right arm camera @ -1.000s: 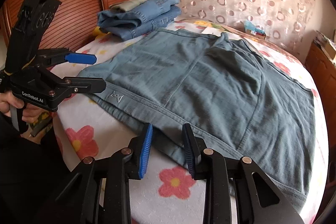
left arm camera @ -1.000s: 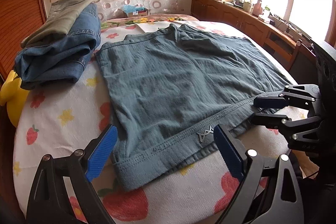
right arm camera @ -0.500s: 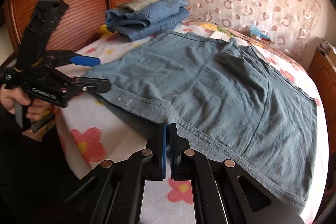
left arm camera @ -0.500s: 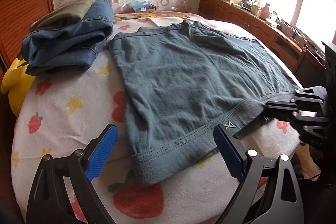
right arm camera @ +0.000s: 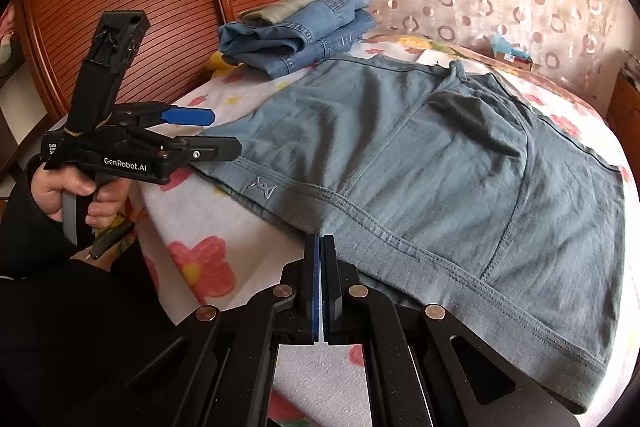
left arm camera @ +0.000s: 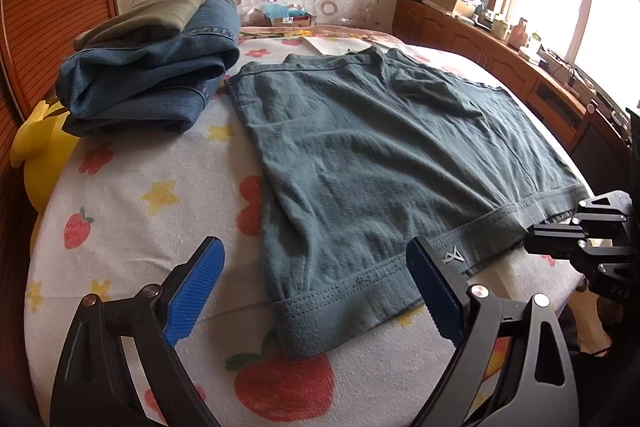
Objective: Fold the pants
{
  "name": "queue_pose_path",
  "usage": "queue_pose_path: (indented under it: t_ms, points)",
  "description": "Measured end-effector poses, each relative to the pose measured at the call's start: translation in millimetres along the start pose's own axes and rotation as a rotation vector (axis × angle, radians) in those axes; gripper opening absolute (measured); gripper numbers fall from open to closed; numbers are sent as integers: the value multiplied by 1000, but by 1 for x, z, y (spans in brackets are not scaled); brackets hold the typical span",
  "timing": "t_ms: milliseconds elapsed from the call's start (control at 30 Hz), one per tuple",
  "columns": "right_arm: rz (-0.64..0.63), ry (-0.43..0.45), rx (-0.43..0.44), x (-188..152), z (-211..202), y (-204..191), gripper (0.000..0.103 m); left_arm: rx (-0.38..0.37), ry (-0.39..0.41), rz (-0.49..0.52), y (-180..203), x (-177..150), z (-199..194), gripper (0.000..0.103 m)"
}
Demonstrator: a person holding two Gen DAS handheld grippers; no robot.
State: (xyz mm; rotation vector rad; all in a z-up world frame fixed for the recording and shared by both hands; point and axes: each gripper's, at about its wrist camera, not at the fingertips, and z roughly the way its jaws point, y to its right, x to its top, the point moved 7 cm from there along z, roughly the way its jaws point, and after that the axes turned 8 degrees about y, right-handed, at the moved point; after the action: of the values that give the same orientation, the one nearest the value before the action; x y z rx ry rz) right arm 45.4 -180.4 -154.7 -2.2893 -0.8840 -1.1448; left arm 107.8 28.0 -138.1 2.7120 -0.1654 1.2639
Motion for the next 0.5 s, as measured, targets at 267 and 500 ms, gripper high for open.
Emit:
queue_pose_path:
  t_ms: [267, 500]
  points:
    - [75, 69, -32, 8, -17, 13, 4, -13, 28, -16, -3, -1, -7, 75]
    - [133, 96, -159, 5, -32, 38, 30, 5, 36, -33, -13, -7, -12, 55]
